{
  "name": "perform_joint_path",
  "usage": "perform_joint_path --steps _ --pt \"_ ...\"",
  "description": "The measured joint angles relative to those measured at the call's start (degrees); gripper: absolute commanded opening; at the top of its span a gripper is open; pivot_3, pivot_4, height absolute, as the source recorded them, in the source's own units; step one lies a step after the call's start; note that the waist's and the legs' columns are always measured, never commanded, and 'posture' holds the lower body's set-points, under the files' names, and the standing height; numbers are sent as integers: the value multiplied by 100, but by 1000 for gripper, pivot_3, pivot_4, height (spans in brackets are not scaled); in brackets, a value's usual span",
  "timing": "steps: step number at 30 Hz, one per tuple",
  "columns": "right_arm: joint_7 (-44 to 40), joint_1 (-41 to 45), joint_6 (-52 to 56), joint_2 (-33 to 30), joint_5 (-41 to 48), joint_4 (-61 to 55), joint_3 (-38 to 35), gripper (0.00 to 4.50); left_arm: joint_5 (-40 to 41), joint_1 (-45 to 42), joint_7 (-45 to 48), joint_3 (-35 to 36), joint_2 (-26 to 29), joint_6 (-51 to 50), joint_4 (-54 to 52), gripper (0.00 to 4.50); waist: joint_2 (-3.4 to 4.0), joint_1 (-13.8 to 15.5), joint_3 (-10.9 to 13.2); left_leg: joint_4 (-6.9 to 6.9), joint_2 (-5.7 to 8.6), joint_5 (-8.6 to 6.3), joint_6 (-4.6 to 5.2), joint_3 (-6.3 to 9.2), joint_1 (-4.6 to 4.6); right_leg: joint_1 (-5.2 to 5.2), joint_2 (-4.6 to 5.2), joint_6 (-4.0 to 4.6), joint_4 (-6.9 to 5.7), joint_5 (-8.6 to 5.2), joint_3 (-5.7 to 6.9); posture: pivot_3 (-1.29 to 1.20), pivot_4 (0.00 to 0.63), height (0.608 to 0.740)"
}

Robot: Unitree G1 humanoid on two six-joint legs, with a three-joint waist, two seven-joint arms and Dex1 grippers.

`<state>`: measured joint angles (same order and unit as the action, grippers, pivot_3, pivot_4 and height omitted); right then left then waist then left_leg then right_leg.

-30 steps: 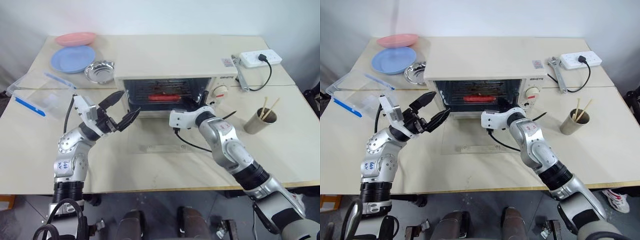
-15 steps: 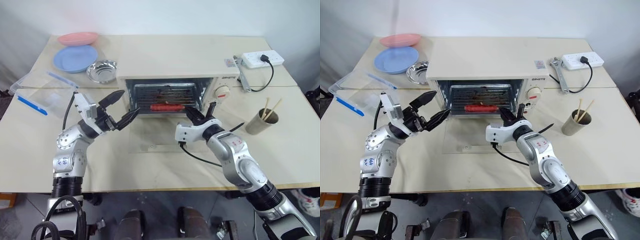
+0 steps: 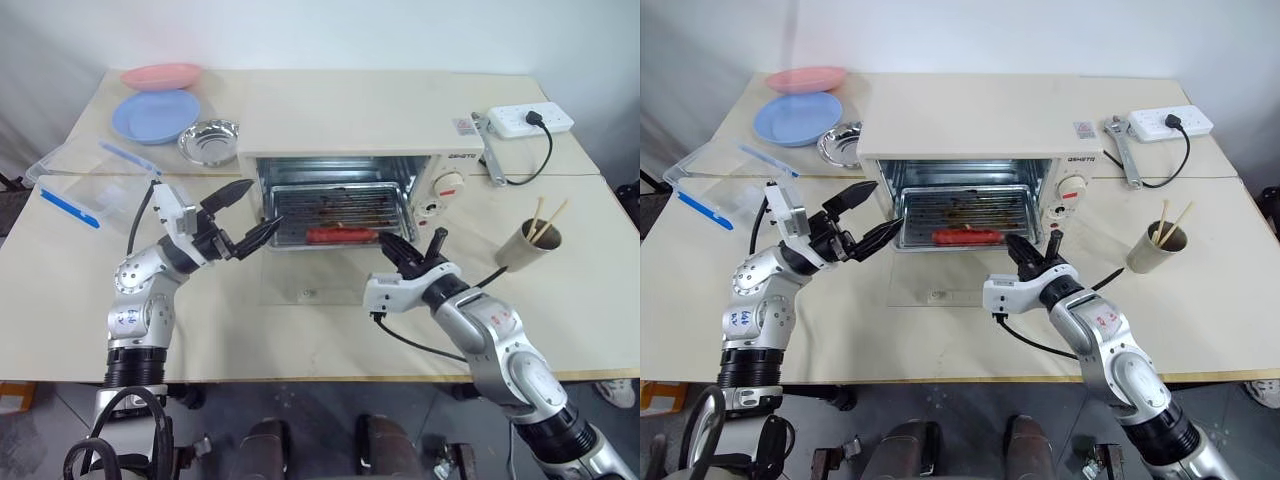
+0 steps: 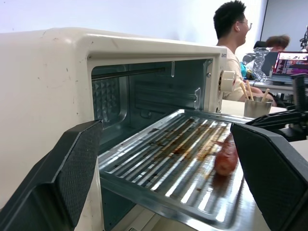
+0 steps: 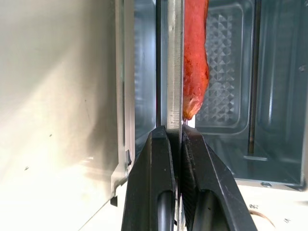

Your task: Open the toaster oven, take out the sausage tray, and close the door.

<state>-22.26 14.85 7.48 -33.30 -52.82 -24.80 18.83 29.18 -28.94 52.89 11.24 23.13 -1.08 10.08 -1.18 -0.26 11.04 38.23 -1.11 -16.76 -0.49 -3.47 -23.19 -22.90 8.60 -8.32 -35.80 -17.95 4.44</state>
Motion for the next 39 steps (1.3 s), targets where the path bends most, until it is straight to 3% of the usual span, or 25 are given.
perform_joint_path --steps 10,19,26,30,39 --pt "-72 -505 -640 -130 122 -694 -591 12 28 29 52 9 190 -340 -34 4500 -1 -13 -1 0 -4 1 0 -3 13 8 -4 2 -4 1 -2 0 150 740" --pt "-178 -889 -1453 -211 553 -930 -673 12 1081 1031 -481 381 818 -2510 -1510 4500 -1 0 -1 3 -8 -1 0 2 18 16 -3 3 -4 1 -4 0 150 740" --pt "-199 -842 -1916 -292 854 -908 -823 12 2727 1655 -1378 816 949 -4471 -2536 4500 -2 8 -1 3 -10 -1 -1 15 27 26 -2 3 -2 2 -5 0 150 740" --pt "-221 -806 -2087 -310 943 -873 -827 12 3677 1718 -2028 899 1128 -5565 -2585 4500 -2 8 -1 -2 -8 -1 -2 42 46 39 -2 4 -3 2 -11 0 150 740" --pt "-242 -667 -2374 -369 1127 -726 -928 12 6864 1975 -4255 1133 1328 -6436 -1855 4500 -2 -1 -1 -14 -12 -4 -8 45 79 53 -3 9 -7 -1 -29 0 150 740"
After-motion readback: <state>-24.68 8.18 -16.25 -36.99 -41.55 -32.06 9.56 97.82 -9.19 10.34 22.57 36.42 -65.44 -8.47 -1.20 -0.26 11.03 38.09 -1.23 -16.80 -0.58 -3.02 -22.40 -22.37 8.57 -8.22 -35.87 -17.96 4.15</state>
